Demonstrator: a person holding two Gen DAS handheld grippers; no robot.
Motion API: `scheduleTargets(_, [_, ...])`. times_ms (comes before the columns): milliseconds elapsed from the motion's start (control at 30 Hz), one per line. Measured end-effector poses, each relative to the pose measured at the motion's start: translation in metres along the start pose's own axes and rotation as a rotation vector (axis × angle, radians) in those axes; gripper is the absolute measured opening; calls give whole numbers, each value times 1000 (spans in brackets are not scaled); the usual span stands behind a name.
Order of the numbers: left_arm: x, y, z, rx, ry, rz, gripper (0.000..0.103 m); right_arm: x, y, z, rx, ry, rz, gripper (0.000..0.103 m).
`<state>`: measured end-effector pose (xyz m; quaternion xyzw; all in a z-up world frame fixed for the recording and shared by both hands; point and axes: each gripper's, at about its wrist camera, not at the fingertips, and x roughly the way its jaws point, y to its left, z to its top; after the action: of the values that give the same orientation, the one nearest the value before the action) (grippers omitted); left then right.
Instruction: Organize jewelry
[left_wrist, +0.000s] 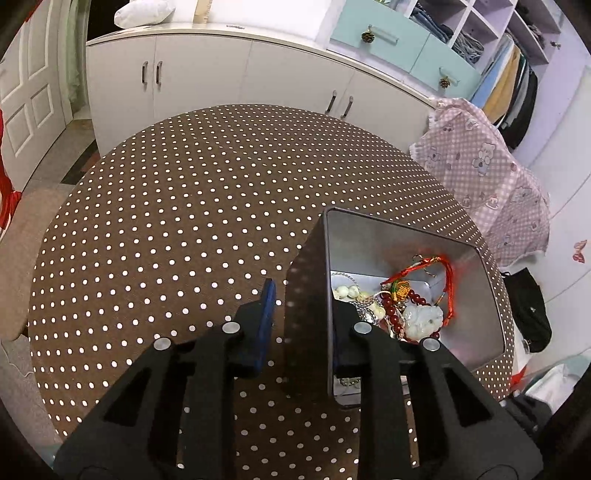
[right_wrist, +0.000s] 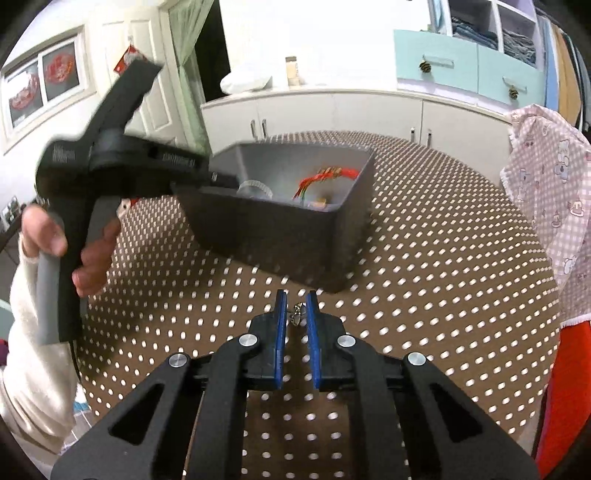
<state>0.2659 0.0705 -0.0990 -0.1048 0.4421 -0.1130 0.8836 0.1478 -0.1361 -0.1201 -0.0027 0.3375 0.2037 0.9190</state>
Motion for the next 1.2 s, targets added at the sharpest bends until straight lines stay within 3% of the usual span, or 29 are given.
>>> scheduleTargets(300, [3,1,3,0,5,-4,24,-23,-10,41,23,-112,32,9])
scheduleTargets(467, [3,1,4,5,7,1,24,-12,-11,74,17,-134,31,11])
scheduleTargets(500, [3,1,3,5,7,2,24,-10,-11,77,22,-130,31,18])
scheduleTargets(533, [3,1,3,5,7,2,24,-8,-12,81,31,-127,27,38])
scheduleTargets(600, [3,1,3,3,8,1,24,-10,-12,84,29,-151,2,57])
scheduleTargets(967, [3,-1,1,6,6,10,24,-8,-35,78,91,-136,-36,68])
scheduleTargets(1200, [-5,-10,-4,64,-9,35,25,-12,-43,72,108,-135,-65,75])
